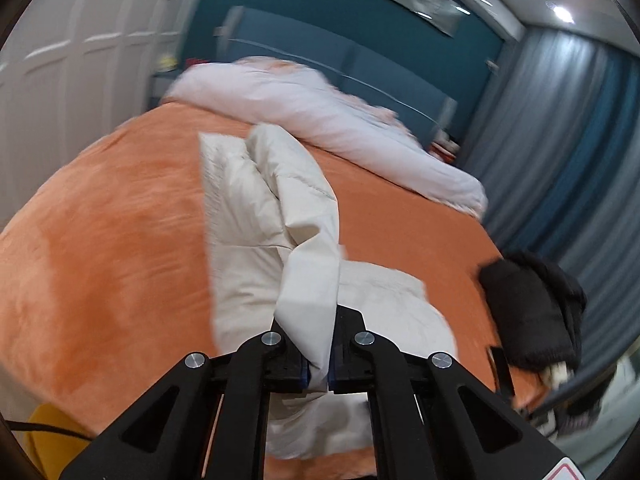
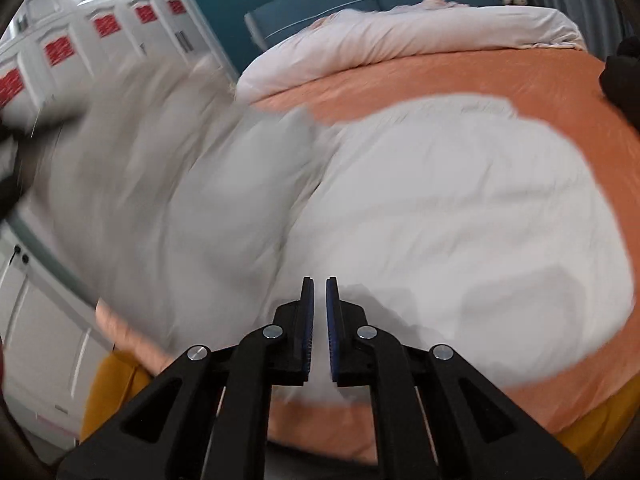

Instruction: Fold large clothes

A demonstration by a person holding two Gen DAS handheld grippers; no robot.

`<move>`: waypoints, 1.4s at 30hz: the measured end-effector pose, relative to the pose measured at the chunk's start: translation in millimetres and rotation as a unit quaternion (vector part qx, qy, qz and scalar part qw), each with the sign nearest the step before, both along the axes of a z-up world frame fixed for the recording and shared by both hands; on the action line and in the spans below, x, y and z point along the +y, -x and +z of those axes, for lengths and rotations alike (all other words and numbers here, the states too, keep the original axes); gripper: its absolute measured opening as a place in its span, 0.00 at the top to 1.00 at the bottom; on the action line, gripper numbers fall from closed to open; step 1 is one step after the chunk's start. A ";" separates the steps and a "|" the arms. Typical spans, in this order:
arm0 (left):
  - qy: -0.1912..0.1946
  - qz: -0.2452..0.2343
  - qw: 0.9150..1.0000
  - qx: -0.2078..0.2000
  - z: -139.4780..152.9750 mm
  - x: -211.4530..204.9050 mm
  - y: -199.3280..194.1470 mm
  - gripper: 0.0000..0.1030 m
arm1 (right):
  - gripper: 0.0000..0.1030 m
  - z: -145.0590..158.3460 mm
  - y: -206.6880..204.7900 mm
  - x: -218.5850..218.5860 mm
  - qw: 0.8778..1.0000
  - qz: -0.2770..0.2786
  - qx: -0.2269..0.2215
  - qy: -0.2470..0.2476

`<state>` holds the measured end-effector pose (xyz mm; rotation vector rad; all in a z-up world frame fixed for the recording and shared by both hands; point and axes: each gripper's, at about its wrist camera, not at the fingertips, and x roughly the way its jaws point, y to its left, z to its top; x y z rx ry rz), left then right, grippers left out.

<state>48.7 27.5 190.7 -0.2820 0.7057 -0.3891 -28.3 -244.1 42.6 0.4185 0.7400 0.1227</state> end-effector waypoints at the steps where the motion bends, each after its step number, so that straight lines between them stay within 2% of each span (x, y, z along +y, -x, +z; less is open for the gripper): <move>1: 0.011 0.025 1.000 0.014 -5.9 23.4 -2.4 0.98 | 0.94 0.5 -9.0 -1.0 1.000 0.001 0.003 0.001; 4: 0.026 0.077 0.995 0.059 -31.5 77.6 -8.3 0.98 | 0.94 -5.1 -44.6 13.2 0.999 0.028 0.009 0.024; 8: 0.050 0.106 0.987 0.112 -76.8 121.3 -11.2 0.96 | 0.94 -21.3 -91.4 55.3 0.995 0.080 0.029 0.057; 9: 0.054 0.113 0.984 0.124 -87.4 127.6 -11.8 0.89 | 0.94 -25.2 -101.0 71.0 0.993 0.093 0.034 0.069; 10: 0.058 0.131 0.980 0.136 -101.6 135.9 -11.6 0.68 | 0.95 -27.8 -107.6 83.9 0.991 0.102 0.039 0.081; 11: 0.066 0.149 0.976 0.147 -113.7 145.8 -11.9 0.57 | 0.99 -28.7 -112.9 89.6 0.989 0.108 0.043 0.092; 12: 0.075 0.163 0.972 0.154 -122.3 153.1 -11.8 0.43 | 1.00 -31.0 -117.0 97.7 0.987 0.114 0.047 0.107; 13: 0.082 0.174 0.968 0.161 -129.4 158.7 -13.8 0.34 | 1.00 -34.5 -123.9 106.1 0.985 0.119 0.051 0.117; 16: 0.089 0.203 0.954 0.200 -157.5 171.8 -18.7 0.29 | 1.00 -36.9 -128.5 112.7 0.985 0.121 0.064 0.102; 20: 0.150 0.221 0.933 0.242 -186.7 182.5 -20.9 0.25 | 1.00 -42.1 -144.1 118.8 0.981 0.141 0.076 0.112; 21: 0.157 0.221 0.931 0.244 -190.5 180.9 -22.6 0.19 | 1.00 -43.7 -145.2 120.8 0.980 0.143 0.076 0.113; 23: 0.142 0.218 0.936 0.236 -193.4 172.9 -31.4 0.13 | 1.00 -47.5 -153.0 121.7 0.981 0.142 0.077 0.103; 24: 0.133 0.210 0.941 0.228 -189.5 166.2 -37.6 0.15 | 1.00 -47.6 -153.0 118.2 0.982 0.141 0.078 0.097; 25: 0.120 0.193 0.949 0.218 -184.3 156.3 -45.8 0.31 | 1.00 -46.9 -153.7 114.7 0.983 0.142 0.080 0.087; 26: 0.125 0.173 0.954 0.212 -180.7 150.2 -51.7 0.47 | 1.00 -46.5 -154.0 112.3 0.983 0.143 0.082 0.079; 27: 0.135 0.154 0.956 0.212 -178.1 145.1 -56.3 0.73 | 1.00 -43.9 -153.6 107.5 0.984 0.142 0.084 0.070; 28: 0.136 0.141 0.958 0.211 -168.5 139.9 -61.0 0.84 | 1.00 -38.0 -149.9 101.2 0.985 0.135 0.086 0.063; 32: 0.133 0.105 0.972 0.166 -118.1 125.0 -53.7 0.91 | 1.00 -0.2 -91.6 78.4 0.990 0.124 0.049 0.046; 34: 0.116 0.088 0.979 0.143 -94.6 112.0 -46.7 0.91 | 1.00 2.5 -59.0 66.1 0.991 0.119 0.051 0.042; 36: 0.103 0.071 0.985 0.119 -71.8 96.9 -37.5 0.91 | 1.00 -9.7 -37.9 52.3 0.992 0.103 0.069 0.035; 38: 0.101 0.056 0.988 0.107 -57.0 81.6 -29.9 0.91 | 1.00 -33.1 -33.6 38.2 0.992 0.091 0.090 -0.001; 39: 0.099 0.046 0.989 0.102 -47.7 69.9 -23.7 0.91 | 1.00 -44.1 -39.0 34.5 0.991 0.089 0.098 -0.024; 42: 0.069 0.015 0.994 0.081 -26.0 35.2 -9.3 0.92 | 1.00 -54.8 -61.8 42.3 0.986 0.118 0.106 -0.043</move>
